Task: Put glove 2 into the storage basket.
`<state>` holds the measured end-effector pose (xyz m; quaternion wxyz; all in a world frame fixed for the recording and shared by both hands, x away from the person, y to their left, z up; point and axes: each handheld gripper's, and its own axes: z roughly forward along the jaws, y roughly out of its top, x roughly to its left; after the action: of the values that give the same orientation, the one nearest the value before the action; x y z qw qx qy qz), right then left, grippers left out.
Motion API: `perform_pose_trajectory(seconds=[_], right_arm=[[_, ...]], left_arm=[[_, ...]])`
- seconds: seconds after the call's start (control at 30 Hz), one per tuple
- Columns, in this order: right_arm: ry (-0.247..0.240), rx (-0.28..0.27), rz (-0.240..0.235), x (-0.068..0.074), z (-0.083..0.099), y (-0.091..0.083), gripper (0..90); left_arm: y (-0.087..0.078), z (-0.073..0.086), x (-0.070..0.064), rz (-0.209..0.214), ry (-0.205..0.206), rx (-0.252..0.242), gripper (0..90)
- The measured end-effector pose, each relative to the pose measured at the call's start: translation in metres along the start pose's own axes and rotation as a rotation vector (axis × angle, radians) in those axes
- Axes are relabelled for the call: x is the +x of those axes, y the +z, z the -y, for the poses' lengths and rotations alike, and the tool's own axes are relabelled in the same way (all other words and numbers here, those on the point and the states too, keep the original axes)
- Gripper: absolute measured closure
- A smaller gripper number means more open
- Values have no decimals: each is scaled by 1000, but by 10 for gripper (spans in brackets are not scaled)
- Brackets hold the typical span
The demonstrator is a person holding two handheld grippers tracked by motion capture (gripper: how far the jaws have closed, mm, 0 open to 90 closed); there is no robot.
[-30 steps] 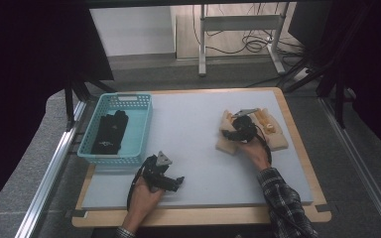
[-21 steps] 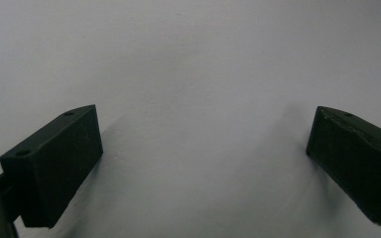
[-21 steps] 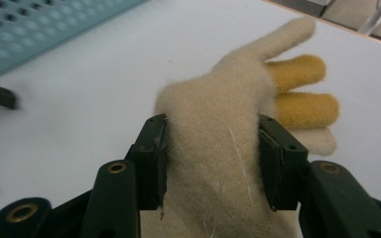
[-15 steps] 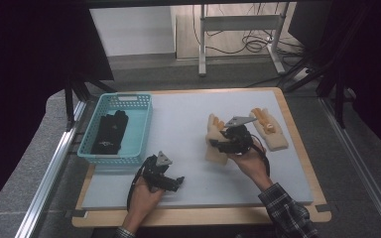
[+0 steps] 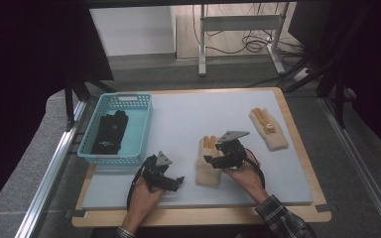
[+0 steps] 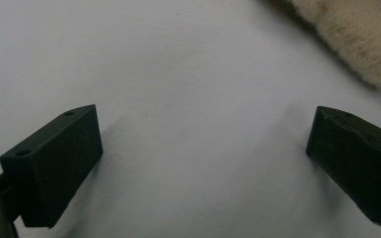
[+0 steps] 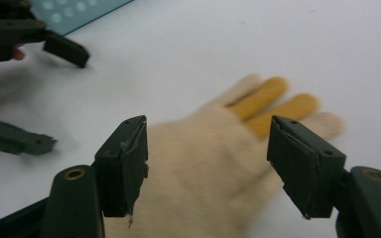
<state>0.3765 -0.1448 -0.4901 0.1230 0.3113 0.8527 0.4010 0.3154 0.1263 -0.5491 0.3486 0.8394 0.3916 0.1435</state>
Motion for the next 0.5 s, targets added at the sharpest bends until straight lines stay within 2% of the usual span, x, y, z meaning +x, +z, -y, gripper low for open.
perform_pose_trajectory(seconds=[0.1, 0.3, 0.37, 0.43, 0.5], right_arm=[[11, -5, 41, -16, 2, -9, 317], [100, -10, 94, -53, 15, -22, 329], [136, -10, 82, -62, 21, -26, 392], [138, 1, 56, -64, 25, -27, 494], [112, 17, 42, -61, 28, -25, 573]], left_arm=[[0, 0, 0, 0, -1, 1, 11], [0, 0, 0, 1, -3, 1, 10], [0, 0, 0, 1, -3, 1, 10], [0, 0, 0, 1, -4, 1, 10], [0, 0, 0, 1, -3, 1, 10]])
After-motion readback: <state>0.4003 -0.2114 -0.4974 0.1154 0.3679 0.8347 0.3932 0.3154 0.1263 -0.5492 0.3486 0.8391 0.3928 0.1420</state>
